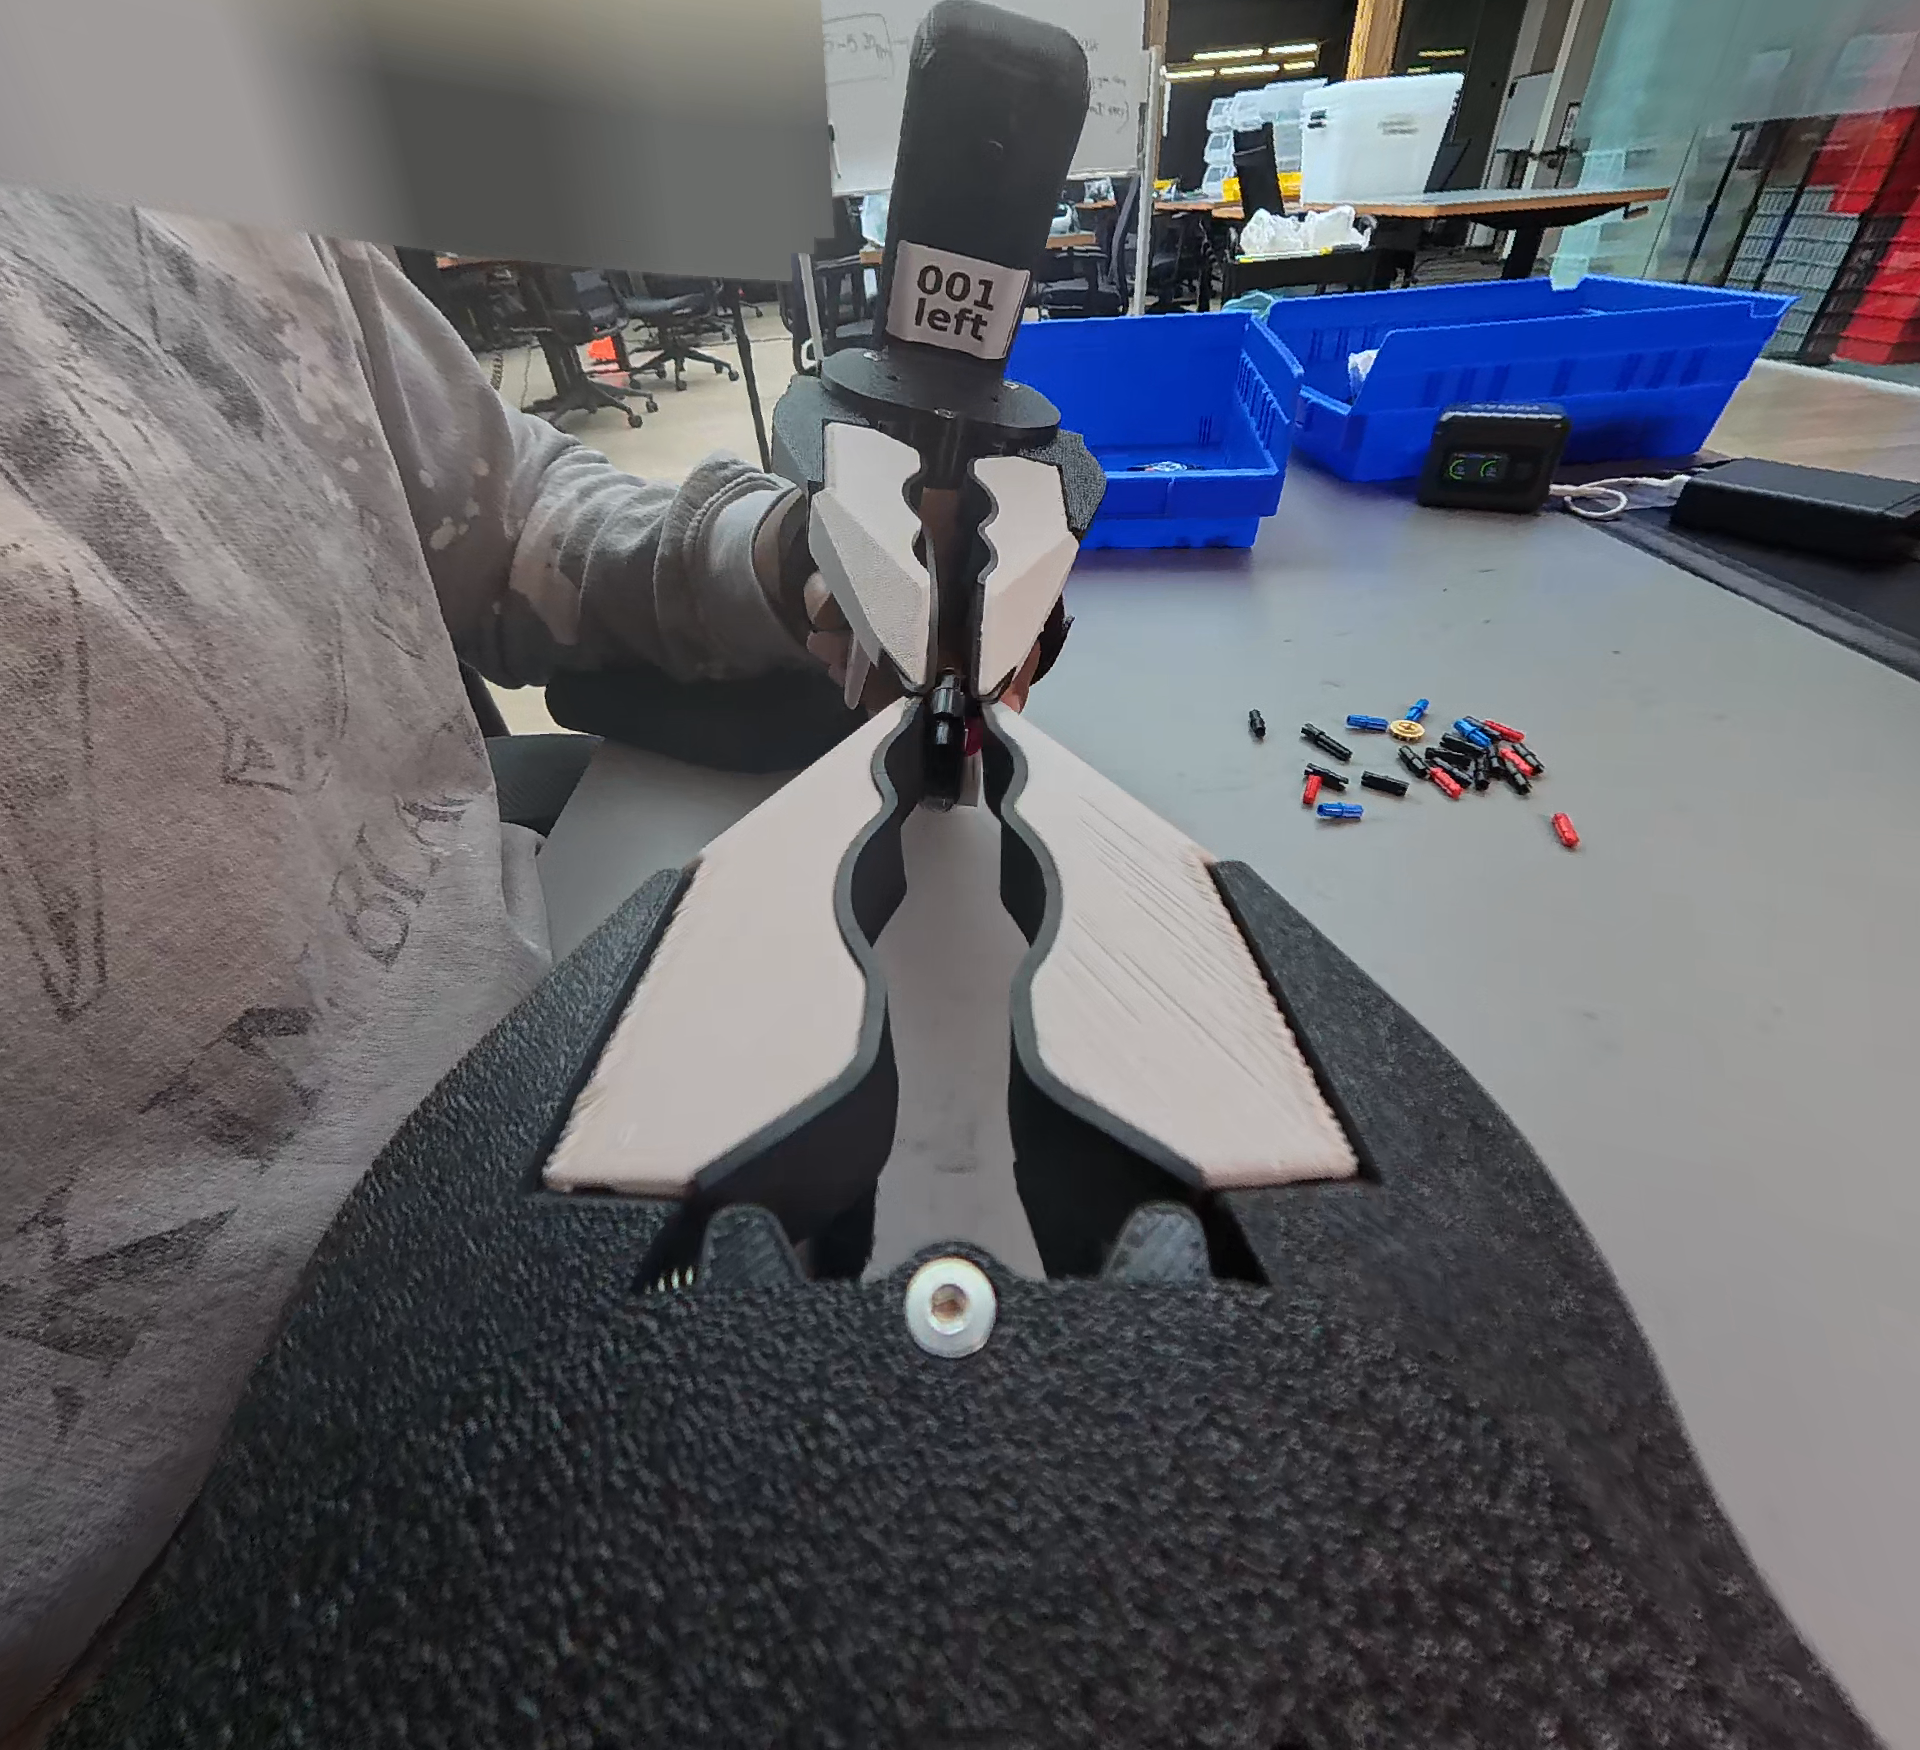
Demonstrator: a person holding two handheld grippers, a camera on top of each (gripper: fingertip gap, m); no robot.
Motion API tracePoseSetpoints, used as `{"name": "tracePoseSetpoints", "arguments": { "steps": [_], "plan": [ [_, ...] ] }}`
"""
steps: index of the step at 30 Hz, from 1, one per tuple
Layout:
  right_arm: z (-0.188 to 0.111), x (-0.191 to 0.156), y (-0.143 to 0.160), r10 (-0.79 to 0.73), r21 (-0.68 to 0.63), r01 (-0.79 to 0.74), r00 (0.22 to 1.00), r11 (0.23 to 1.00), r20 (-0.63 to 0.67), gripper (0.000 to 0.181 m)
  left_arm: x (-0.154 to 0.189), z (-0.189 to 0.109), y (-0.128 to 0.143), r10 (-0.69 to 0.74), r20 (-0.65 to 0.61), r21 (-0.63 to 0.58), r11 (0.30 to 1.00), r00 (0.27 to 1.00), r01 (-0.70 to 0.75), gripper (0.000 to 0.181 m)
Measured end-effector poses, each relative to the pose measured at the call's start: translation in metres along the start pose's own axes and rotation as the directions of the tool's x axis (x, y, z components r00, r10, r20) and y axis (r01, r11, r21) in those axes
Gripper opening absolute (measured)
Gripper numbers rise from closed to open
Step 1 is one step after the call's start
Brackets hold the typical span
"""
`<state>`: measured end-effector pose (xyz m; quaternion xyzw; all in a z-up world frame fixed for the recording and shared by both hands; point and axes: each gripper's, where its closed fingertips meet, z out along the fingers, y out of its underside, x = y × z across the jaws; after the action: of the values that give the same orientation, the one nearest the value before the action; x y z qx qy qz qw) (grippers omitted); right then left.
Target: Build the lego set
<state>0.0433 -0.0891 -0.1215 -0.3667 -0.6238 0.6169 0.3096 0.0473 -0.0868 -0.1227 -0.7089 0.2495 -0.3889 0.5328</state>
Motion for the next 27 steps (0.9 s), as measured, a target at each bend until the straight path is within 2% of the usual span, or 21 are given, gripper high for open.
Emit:
{"name": "tracePoseSetpoints", "arguments": {
  "steps": [6,9,17,25,27],
  "plan": [
    [-0.001,0.003,-0.003,0.025,0.01,-0.025,1.0,1.0,-0.007,0.007,-0.004,0.0,-0.005,-0.007,0.017,0.04,0.999,1.0,0.007,0.005],
    [-0.003,0.002,-0.005,0.041,0.021,-0.041,0.999,0.999,0.01,0.015,-0.004,0.0,-0.008,-0.009,0.021,0.057,0.998,1.0,0.008,0.005],
    [0.0,0.004,-0.008,0.003,0.019,-0.003,1.0,1.0,-0.018,0.006,-0.002,-0.002,-0.012,-0.008,0.015,0.075,0.997,1.0,0.007,0.005],
    [-0.003,0.013,-0.007,0.141,0.043,-0.142,0.99,0.989,0.017,0.005,-0.011,-0.007,-0.011,-0.06,0.035,0.046,0.997,0.998,0.058,0.004],
    [-0.019,0.027,-0.012,0.176,0.094,-0.173,0.984,0.98,-0.019,0.005,-0.027,-0.03,-0.023,-0.089,0.092,0.121,0.99,0.992,0.077,0.004]
  ]
}}
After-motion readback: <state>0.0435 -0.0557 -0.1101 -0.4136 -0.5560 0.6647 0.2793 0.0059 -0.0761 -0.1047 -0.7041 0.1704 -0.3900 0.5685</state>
